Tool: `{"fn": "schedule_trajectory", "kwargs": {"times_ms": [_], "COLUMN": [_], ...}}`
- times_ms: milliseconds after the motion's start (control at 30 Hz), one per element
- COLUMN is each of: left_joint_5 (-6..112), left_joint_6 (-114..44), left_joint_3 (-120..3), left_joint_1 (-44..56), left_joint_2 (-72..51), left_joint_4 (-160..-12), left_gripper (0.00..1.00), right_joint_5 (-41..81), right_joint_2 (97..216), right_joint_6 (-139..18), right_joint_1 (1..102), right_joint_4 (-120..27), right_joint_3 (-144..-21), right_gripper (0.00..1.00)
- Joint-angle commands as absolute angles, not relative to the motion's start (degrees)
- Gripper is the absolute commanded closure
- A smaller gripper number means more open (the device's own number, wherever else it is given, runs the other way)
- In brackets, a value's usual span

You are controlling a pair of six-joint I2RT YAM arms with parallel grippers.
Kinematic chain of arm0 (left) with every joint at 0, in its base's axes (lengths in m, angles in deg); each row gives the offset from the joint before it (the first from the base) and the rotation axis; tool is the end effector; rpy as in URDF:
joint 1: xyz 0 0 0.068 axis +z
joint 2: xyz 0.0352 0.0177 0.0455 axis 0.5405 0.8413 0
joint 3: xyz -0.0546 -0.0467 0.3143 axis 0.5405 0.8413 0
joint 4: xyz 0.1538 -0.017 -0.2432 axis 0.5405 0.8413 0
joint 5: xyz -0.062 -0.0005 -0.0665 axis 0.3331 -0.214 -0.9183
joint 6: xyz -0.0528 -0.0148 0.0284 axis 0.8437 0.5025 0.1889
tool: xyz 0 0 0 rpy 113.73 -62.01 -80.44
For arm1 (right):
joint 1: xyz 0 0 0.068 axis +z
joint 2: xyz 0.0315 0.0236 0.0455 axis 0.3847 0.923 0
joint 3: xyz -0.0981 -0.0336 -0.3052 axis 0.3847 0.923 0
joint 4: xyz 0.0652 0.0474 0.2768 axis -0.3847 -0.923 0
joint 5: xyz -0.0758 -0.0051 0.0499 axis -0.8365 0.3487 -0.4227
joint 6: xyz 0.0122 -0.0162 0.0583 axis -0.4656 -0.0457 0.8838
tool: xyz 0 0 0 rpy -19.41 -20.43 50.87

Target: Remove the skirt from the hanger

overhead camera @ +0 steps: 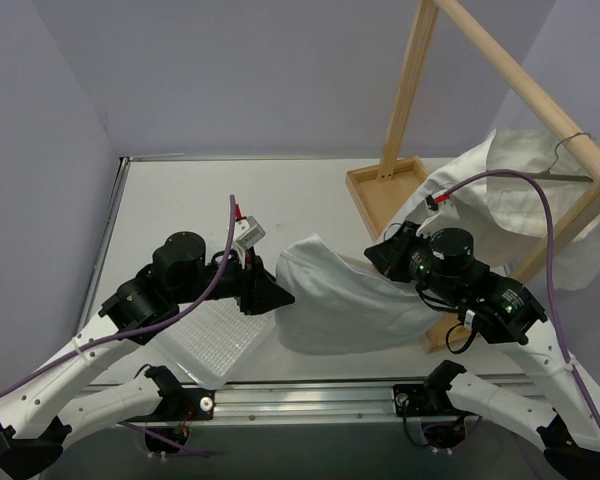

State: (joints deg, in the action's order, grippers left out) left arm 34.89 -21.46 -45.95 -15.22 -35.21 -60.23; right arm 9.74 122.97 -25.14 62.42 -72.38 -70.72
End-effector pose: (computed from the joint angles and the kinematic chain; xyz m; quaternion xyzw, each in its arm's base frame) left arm 0.1152 -0.1588 0.4275 0.2891 0.7310 -0.4988 0.3651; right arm 0.1317 0.1067 0.4609 0.0317 0.7632 0.4069 0.5009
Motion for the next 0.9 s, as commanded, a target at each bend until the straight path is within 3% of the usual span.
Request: {"fn": "schedule_trajectory", "kwargs": {"times_ms": [0, 133, 533, 867], "left_joint_5": [36.18, 37.50, 57.25, 65.19], "left_joint_6": [-22.79, -22.70, -21.12, -21.65], "left_joint_3": [-47.55, -47.99, -50.01, -50.98], "left_joint_1": [-15.36, -15.36, -15.09, -14.57], "left_joint_2": [-34.82, -34.65, -42.72, -45.19], "left_joint_4": [-58.66, -58.22, -47.34, -40.30], "left_gripper": [0.63, 0.96, 0.98, 0.98], "right_joint_5": [7.51, 7.95, 2.42, -1.97], "right_joint_2": [121.61, 120.82, 119.68, 116.78], "right_joint_6": [-24.22, -23.96, -22.64, -20.88], "right_joint_1": [62.44, 62.44, 62.44, 62.44], "right_joint_4": [-71.67, -71.85, -76.06, -78.61], "right_joint_3": [-73.53, -73.09, -72.56, -71.33], "right_gripper": [1.00, 1.00, 1.00, 1.00]}}
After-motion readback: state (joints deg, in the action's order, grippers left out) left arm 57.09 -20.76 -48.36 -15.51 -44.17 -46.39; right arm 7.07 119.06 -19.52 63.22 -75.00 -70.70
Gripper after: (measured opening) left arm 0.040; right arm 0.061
